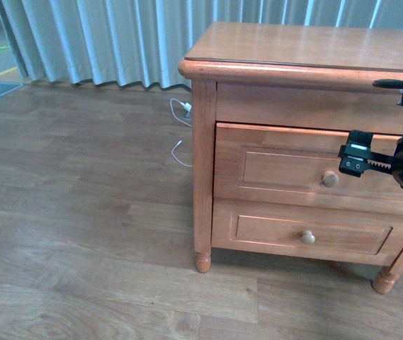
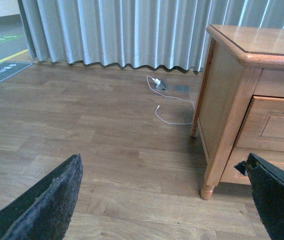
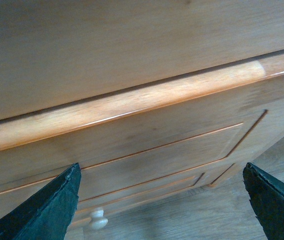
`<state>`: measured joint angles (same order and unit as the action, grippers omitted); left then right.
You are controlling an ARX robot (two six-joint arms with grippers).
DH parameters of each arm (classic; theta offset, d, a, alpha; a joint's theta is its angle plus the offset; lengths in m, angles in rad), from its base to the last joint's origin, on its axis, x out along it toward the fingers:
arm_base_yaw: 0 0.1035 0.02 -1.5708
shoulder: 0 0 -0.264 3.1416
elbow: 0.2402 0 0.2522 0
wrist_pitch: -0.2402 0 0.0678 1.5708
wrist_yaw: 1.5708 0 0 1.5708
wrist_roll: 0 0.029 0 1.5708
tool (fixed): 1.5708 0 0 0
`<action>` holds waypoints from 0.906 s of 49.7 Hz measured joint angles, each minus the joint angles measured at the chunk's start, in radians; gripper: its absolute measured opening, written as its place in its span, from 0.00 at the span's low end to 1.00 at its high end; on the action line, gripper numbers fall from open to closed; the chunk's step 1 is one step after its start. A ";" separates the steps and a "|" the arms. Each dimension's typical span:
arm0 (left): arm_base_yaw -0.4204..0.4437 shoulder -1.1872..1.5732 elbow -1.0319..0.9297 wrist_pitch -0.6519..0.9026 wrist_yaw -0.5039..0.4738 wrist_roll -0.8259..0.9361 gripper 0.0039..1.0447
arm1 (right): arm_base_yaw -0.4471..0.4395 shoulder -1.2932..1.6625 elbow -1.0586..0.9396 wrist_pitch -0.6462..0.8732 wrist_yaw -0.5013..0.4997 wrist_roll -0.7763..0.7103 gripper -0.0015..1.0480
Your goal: Put charger into drawer
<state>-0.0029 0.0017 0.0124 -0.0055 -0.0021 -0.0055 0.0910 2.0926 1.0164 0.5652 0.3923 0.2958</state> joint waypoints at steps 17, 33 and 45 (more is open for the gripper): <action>0.000 0.000 0.000 0.000 0.000 0.000 0.95 | -0.010 0.033 0.014 0.040 0.126 0.063 0.92; 0.000 0.000 0.000 0.000 0.000 0.000 0.95 | -0.019 0.042 0.019 0.040 0.163 0.097 0.92; 0.000 0.000 0.000 0.000 0.000 0.000 0.95 | -0.024 0.039 0.034 0.003 0.098 0.152 0.92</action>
<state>-0.0029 0.0017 0.0124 -0.0055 -0.0021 -0.0055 0.0666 2.1311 1.0500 0.5686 0.4908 0.4477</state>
